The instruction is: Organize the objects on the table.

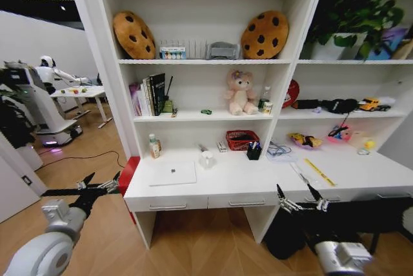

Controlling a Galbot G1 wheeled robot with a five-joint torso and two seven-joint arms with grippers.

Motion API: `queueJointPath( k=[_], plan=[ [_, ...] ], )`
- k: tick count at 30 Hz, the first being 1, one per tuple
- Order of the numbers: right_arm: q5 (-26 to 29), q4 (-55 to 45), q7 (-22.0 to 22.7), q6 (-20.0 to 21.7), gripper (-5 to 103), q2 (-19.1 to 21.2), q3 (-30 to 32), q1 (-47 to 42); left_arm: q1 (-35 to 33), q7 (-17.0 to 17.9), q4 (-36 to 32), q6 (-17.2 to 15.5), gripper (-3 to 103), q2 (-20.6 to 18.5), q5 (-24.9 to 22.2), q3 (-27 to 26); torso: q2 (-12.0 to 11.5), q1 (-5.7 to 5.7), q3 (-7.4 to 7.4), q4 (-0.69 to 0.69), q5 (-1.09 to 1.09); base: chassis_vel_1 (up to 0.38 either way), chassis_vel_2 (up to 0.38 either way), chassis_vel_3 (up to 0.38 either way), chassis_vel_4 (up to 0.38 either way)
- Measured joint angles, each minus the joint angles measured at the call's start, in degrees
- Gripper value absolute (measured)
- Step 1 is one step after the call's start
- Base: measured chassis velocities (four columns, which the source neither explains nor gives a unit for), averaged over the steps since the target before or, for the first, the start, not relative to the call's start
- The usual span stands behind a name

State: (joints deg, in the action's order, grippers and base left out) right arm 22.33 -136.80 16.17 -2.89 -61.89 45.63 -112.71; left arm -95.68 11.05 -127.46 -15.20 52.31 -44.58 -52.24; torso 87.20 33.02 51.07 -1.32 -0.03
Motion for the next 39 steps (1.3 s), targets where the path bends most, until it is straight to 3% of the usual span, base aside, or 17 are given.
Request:
queueJointPath(
  k=[17, 39],
  plan=[
    [0.00, 0.00, 0.00, 0.00, 100, 0.00, 0.00, -0.03, -0.01, 0.01, 0.00, 0.00, 100, 0.00, 0.00, -0.01, 0.03, -0.03, -0.02, 0.01, 0.00, 0.230, -0.243, -0.239, 0.226],
    [0.00, 0.00, 0.00, 0.00, 100, 0.00, 0.00, 0.00, 0.01, 0.00, 0.00, 0.00, 100, 0.00, 0.00, 0.00, 0.00, 0.02, 0.01, -0.01, 0.02, -0.006, 0.004, -0.005, 0.005]
  ],
)
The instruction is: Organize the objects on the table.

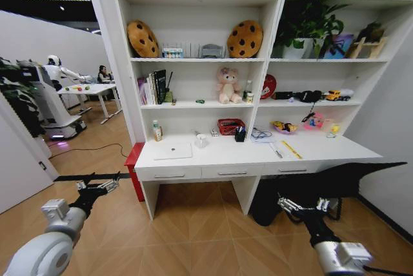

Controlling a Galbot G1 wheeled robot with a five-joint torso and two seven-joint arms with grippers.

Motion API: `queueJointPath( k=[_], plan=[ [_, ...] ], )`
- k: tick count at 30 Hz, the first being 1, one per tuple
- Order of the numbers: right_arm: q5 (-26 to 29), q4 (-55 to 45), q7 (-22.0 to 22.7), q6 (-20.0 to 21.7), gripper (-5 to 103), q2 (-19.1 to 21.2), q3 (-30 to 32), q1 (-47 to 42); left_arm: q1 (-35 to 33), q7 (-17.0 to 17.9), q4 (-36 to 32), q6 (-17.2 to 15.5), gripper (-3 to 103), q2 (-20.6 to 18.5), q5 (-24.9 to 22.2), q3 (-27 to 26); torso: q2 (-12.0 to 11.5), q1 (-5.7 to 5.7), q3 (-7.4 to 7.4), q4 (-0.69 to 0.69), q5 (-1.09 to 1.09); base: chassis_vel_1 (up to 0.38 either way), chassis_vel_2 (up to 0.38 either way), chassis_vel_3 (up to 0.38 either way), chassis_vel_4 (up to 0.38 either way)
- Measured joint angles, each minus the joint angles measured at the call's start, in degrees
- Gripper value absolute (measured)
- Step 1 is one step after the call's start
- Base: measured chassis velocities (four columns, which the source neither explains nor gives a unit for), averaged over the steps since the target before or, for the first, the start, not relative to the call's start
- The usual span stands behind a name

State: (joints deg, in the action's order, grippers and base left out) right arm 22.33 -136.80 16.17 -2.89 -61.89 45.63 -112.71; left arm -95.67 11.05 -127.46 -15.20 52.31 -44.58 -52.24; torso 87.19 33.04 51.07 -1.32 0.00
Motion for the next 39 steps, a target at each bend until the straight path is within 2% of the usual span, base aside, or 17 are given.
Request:
queueJointPath(
  k=[39],
  plan=[
    [0.00, 0.00, 0.00, 0.00, 100, 0.00, 0.00, 0.00, 0.00, 0.00, 0.00, 0.00, 100, 0.00, 0.00, 0.00, 0.00, 0.01, 0.00, 0.00, 0.00, 0.000, 0.000, 0.000, 0.000]
  ],
)
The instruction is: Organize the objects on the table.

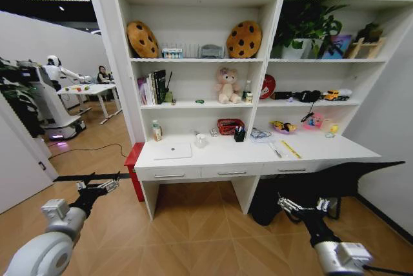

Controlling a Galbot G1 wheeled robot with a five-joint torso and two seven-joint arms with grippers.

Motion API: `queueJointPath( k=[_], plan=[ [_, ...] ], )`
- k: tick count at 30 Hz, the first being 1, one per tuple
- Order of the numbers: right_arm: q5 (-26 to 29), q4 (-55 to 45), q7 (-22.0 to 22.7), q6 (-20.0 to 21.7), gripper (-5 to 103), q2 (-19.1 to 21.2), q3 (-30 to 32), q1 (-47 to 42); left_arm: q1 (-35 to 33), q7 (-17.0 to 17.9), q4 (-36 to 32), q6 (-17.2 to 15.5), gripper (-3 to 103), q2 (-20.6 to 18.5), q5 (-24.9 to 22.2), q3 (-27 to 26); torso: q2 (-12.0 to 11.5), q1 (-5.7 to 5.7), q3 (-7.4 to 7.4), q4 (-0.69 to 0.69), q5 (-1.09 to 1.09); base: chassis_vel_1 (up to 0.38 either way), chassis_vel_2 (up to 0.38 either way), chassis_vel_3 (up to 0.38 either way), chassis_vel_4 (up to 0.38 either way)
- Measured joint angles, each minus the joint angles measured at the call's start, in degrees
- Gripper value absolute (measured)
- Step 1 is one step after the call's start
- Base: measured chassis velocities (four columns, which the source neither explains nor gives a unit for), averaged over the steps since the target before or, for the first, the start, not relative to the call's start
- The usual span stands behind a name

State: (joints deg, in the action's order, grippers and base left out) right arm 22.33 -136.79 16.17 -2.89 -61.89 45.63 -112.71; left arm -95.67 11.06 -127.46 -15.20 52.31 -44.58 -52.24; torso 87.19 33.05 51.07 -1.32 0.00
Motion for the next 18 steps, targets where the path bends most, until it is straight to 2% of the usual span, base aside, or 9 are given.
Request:
queueJointPath(
  k=[18],
  plan=[
    [0.00, 0.00, 0.00, 0.00, 100, 0.00, 0.00, 0.00, 0.00, 0.00, 0.00, 0.00, 100, 0.00, 0.00, 0.00, 0.00, 0.00, 0.00, 0.00, 0.00, 0.000, 0.000, 0.000, 0.000]
  ],
)
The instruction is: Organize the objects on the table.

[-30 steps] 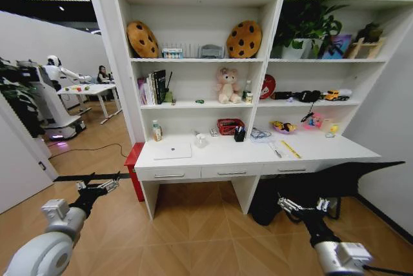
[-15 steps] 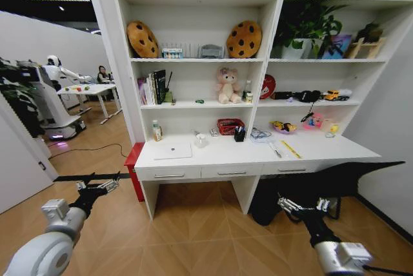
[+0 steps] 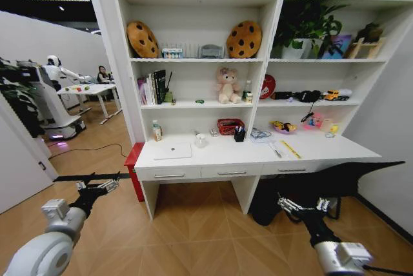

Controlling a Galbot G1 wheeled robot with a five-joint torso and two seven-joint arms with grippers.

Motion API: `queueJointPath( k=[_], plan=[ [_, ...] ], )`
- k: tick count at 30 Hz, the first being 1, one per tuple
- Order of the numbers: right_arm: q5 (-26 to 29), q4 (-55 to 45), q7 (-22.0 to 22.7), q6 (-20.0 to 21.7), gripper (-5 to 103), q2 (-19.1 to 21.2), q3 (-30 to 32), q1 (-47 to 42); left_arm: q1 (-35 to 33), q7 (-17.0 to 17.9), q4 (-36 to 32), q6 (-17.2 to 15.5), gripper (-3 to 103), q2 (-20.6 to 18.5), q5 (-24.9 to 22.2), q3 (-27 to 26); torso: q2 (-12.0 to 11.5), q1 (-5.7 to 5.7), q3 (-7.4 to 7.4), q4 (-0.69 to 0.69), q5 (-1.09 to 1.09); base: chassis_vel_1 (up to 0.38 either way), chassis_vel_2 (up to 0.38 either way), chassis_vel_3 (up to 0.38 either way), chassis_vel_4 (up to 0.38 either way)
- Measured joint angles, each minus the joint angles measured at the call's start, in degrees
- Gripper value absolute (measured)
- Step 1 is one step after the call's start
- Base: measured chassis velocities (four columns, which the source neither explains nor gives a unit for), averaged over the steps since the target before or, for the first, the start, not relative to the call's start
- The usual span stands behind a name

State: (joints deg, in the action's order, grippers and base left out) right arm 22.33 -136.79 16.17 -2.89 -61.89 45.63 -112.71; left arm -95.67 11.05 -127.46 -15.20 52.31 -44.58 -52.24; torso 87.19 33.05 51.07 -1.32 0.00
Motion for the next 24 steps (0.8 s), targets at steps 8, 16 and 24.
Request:
queueJointPath(
  k=[8, 16, 24],
  plan=[
    [0.00, 0.00, 0.00, 0.00, 100, 0.00, 0.00, 0.00, 0.00, 0.00, 0.00, 0.00, 100, 0.00, 0.00, 0.00, 0.00, 0.00, 0.00, 0.00, 0.00, 0.000, 0.000, 0.000, 0.000],
    [0.00, 0.00, 0.00, 0.00, 100, 0.00, 0.00, 0.00, 0.00, 0.00, 0.00, 0.00, 100, 0.00, 0.00, 0.00, 0.00, 0.00, 0.00, 0.00, 0.00, 0.000, 0.000, 0.000, 0.000],
    [0.00, 0.00, 0.00, 0.00, 100, 0.00, 0.00, 0.00, 0.00, 0.00, 0.00, 0.00, 100, 0.00, 0.00, 0.00, 0.00, 0.00, 0.00, 0.00, 0.00, 0.000, 0.000, 0.000, 0.000]
  ],
)
